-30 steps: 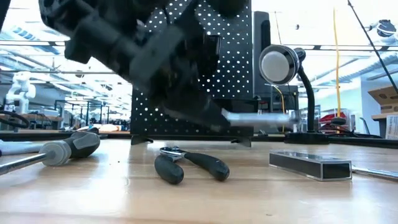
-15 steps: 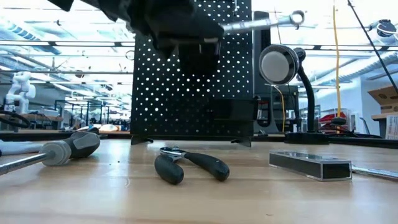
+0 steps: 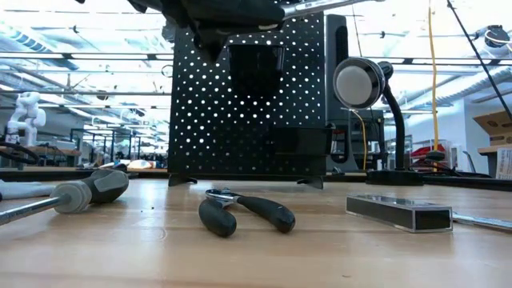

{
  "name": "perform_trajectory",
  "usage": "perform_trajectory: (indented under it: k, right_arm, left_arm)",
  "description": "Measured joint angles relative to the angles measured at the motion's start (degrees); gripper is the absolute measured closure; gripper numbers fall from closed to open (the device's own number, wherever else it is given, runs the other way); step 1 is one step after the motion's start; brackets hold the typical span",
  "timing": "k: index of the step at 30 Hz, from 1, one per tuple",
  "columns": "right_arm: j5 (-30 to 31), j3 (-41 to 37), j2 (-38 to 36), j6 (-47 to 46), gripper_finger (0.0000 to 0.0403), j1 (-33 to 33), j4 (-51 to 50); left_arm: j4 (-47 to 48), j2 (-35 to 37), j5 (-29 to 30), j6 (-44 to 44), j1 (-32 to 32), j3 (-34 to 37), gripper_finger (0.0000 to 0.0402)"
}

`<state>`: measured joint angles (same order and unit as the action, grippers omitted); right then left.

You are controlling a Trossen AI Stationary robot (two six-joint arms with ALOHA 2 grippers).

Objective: Hang tools onto peg board
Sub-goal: Hang the right silver wrench on the black pegboard

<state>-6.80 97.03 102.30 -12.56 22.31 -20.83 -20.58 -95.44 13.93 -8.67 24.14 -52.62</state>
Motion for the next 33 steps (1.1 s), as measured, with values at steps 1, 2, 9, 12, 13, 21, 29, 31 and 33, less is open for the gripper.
perform_trajectory:
  k: [1,2,9,12,13,21,29,31,33]
  right_arm:
    - [1.2,0.0,0.0,-1.4,0.0241,0.0,0.0]
    - [1.8,0.0,0.0,-2.3,0.0241,-0.1,0.0]
    - [2.4,0.0,0.0,-15.2,0.0241,0.0,3.0]
    - [2.2,0.0,0.0,-24.3,0.0241,0.0,6.3]
    - [2.1,0.0,0.0,-27.2,0.0241,0.0,7.5]
    - [0.2,0.0,0.0,-36.2,0.0241,-0.1,12.9]
    - [0.7,0.0,0.0,-36.3,0.0241,-0.1,12.9]
    - [0.7,0.0,0.0,-36.2,0.0241,-0.1,12.9]
    - [0.7,0.0,0.0,-36.0,0.0241,-0.1,12.9]
  left_arm:
    - [0.1,0.0,0.0,0.0,0.0,0.0,0.0383]
    - [0.1,0.0,-0.1,0.0,0.0,0.0,0.0383]
    - [0.1,0.0,-0.1,0.0,0.0,0.0,0.0383]
    - [0.1,0.0,-0.2,-0.5,0.0,0.0,0.0383]
    - [0.1,0.0,-0.2,-1.0,0.0,0.0,0.0383]
    - [0.1,0.0,-0.2,-1.5,0.0,0.0,0.0383]
    - [0.1,0.0,-0.2,-1.5,0.0,0.0,0.0383]
    - [0.1,0.0,-0.2,-1.6,0.0,0.0,0.0383]
    - [0.1,0.0,-0.2,-1.6,0.0,0.0,0.0383]
